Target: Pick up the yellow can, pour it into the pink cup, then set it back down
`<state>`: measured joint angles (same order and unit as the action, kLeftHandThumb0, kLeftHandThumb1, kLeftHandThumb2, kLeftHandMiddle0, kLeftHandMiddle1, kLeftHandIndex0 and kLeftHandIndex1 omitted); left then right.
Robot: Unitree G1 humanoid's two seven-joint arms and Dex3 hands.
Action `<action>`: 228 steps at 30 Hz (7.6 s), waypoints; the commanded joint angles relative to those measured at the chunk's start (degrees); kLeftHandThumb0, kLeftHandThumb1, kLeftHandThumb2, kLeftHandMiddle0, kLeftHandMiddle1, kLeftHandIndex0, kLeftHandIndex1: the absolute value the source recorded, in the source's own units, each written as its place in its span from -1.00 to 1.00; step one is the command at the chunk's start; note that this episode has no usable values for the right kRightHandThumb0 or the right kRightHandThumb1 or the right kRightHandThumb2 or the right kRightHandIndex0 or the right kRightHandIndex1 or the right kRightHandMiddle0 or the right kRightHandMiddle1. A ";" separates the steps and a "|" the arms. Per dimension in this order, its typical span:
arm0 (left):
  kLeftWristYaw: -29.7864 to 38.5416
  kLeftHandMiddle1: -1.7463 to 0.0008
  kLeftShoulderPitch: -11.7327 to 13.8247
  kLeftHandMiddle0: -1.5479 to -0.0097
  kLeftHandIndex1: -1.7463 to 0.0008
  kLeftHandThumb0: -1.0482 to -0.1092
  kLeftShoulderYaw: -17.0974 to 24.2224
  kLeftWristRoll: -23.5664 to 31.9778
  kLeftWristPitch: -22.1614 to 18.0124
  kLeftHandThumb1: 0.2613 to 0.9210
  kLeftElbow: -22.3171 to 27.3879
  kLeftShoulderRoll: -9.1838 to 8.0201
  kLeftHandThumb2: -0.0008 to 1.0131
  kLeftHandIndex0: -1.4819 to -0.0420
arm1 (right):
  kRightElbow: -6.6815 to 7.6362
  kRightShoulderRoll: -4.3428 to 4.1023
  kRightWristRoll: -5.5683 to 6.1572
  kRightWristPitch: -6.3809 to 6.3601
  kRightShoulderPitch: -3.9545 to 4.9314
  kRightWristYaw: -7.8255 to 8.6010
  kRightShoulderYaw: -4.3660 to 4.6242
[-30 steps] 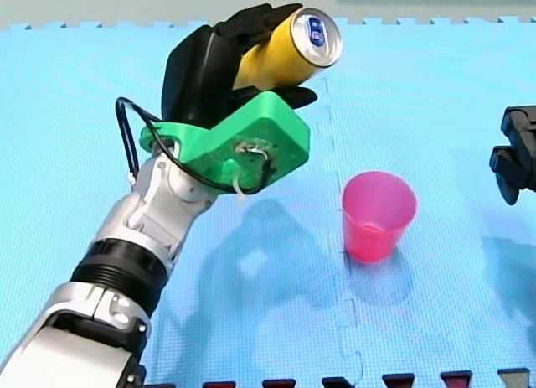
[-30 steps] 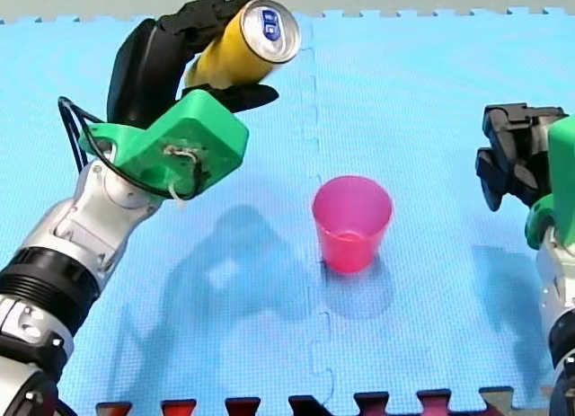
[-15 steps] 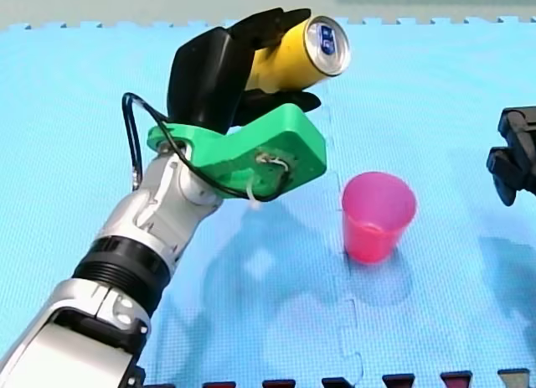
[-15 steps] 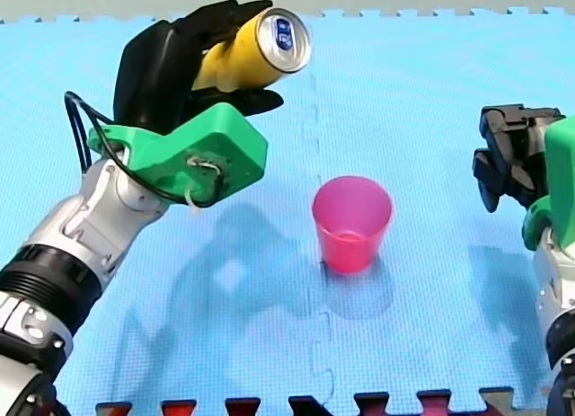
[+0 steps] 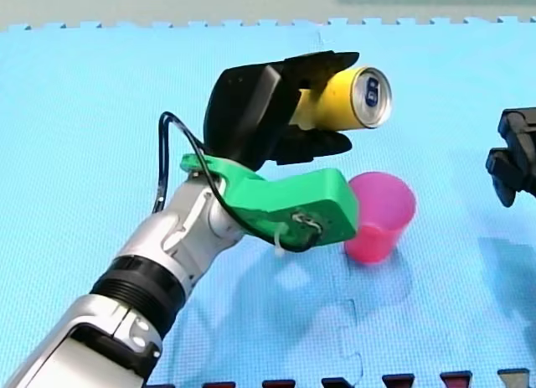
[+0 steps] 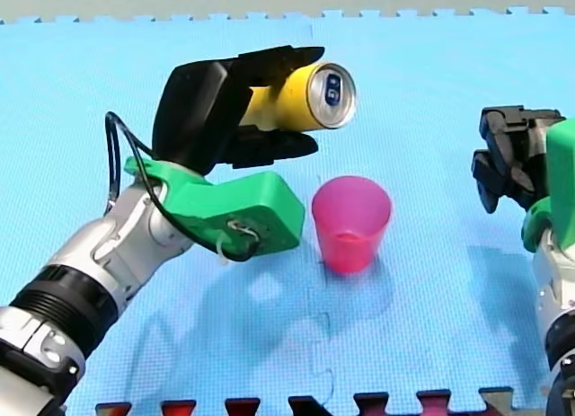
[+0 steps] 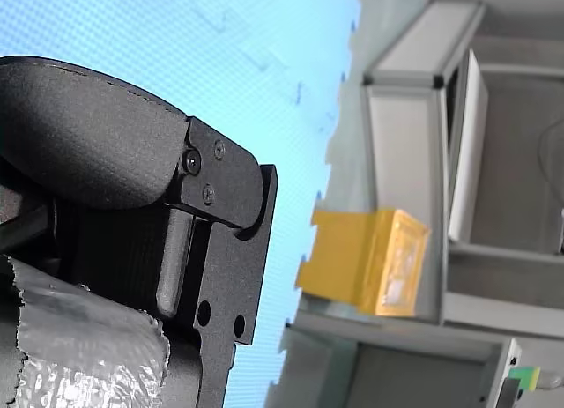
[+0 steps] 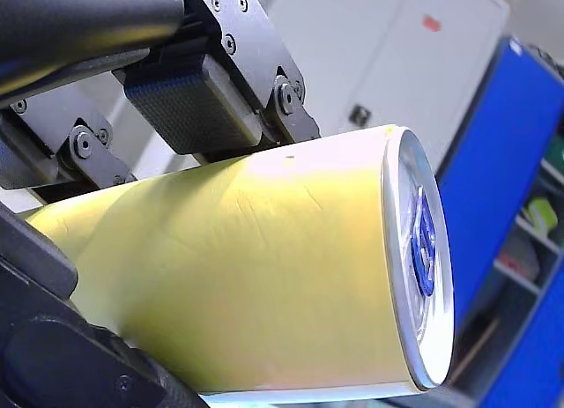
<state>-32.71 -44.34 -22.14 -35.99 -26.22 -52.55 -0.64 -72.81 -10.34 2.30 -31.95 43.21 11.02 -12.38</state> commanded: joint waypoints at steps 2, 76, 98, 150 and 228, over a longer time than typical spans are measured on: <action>0.52 0.98 0.29 -0.71 0.99 0.28 -0.29 0.23 -1.01 0.53 0.81 -0.67 -0.99 -0.56 | -0.06 -0.20 -0.37 -0.36 0.08 -0.68 0.23; -36.45 -0.61 -6.30 -0.10 0.20 0.57 -21.51 -23.43 13.13 0.81 -11.43 -3.71 -1.00 -0.25 | 0.21 0.12 0.78 -0.37 -0.40 0.62 -0.78; -34.67 -0.83 -5.76 -0.01 -0.13 0.55 -22.76 -23.66 16.06 0.80 -10.53 -4.69 -1.00 -0.05 | 0.31 -0.19 1.30 -0.53 -0.74 1.18 -0.92; -16.63 0.98 9.95 -0.66 1.00 0.39 7.45 11.96 -12.14 0.60 -8.68 -2.29 -0.98 -0.62 | 0.49 -1.12 1.55 1.32 -0.16 1.64 -1.01; 5.81 1.00 19.16 -0.68 1.00 0.46 20.73 22.52 -21.78 0.70 -14.25 7.51 -0.99 -0.58 | 0.52 -2.25 2.43 0.52 -0.81 4.03 -1.86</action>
<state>-26.60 -25.07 -1.29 -13.29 -47.81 -66.37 7.07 -72.33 -12.15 4.45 -31.14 42.60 14.95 -14.00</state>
